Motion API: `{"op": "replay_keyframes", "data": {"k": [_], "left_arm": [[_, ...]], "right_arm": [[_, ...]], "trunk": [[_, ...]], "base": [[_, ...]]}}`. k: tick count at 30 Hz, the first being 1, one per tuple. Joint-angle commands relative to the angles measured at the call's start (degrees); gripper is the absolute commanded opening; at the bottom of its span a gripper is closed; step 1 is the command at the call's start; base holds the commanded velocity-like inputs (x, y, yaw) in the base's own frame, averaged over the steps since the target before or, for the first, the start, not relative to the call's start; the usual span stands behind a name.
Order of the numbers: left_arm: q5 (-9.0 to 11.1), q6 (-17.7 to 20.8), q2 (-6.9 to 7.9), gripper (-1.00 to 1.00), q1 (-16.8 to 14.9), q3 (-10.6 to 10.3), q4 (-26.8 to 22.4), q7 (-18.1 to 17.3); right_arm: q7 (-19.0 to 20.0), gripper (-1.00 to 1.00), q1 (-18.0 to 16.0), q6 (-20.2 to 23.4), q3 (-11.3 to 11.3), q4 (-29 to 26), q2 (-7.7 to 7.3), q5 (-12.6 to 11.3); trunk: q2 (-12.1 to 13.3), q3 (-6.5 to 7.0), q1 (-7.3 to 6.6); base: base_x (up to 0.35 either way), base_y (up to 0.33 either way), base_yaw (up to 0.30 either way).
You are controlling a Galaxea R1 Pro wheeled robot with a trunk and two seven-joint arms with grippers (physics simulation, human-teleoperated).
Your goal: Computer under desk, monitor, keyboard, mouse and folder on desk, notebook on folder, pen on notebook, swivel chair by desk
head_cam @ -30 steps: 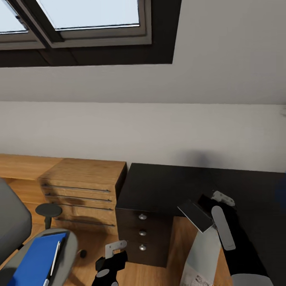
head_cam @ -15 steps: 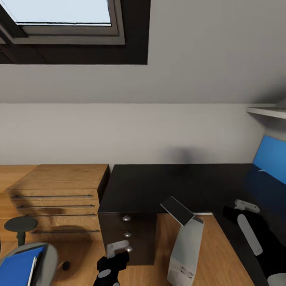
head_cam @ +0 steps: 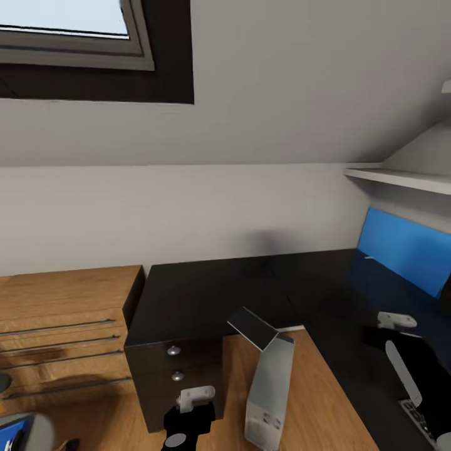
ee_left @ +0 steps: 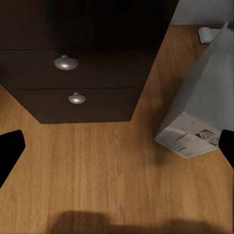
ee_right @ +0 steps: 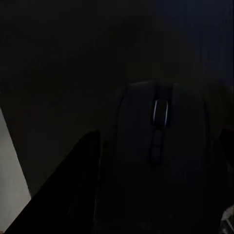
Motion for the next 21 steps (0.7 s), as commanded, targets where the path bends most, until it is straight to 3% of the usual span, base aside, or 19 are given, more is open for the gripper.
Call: {"op": "replay_keyframes", "data": {"k": [1,7,10,15,21], "left_arm": [[0.3,0.2,0.02,1.00,-0.1,-0.1,-0.1,0.4],[0.4,0.2,0.02,1.00,-0.1,-0.1,-0.1,0.3],[0.4,0.2,0.02,1.00,-0.1,-0.2,-0.1,0.3],[0.3,0.2,0.02,1.00,-0.1,-0.2,-0.1,0.3],[0.3,0.2,0.02,1.00,-0.1,-0.5,-0.1,0.2]], "right_arm": [[0.5,-1.00,0.0,0.2,0.3,0.0,-0.28,0.8],[8.0,-1.00,0.0,0.2,0.7,1.8,-0.55,10.1],[13.0,-1.00,0.0,0.0,0.6,4.0,-0.50,17.3],[16.8,-1.00,0.0,-2.3,0.7,5.3,-0.34,20.7],[17.5,-1.00,0.0,-5.1,0.9,6.7,-0.11,21.1]], "trunk": [[-0.1,-0.04,0.01],[-0.1,0.21,0.01],[-0.1,0.34,0.01],[-0.1,0.51,0.01],[-0.1,0.53,0.01]], "base": [[0.000,0.000,-0.288],[0.000,0.000,-0.284],[0.000,0.000,-0.282],[0.000,0.000,-0.219],[0.000,0.000,-0.019]]}}
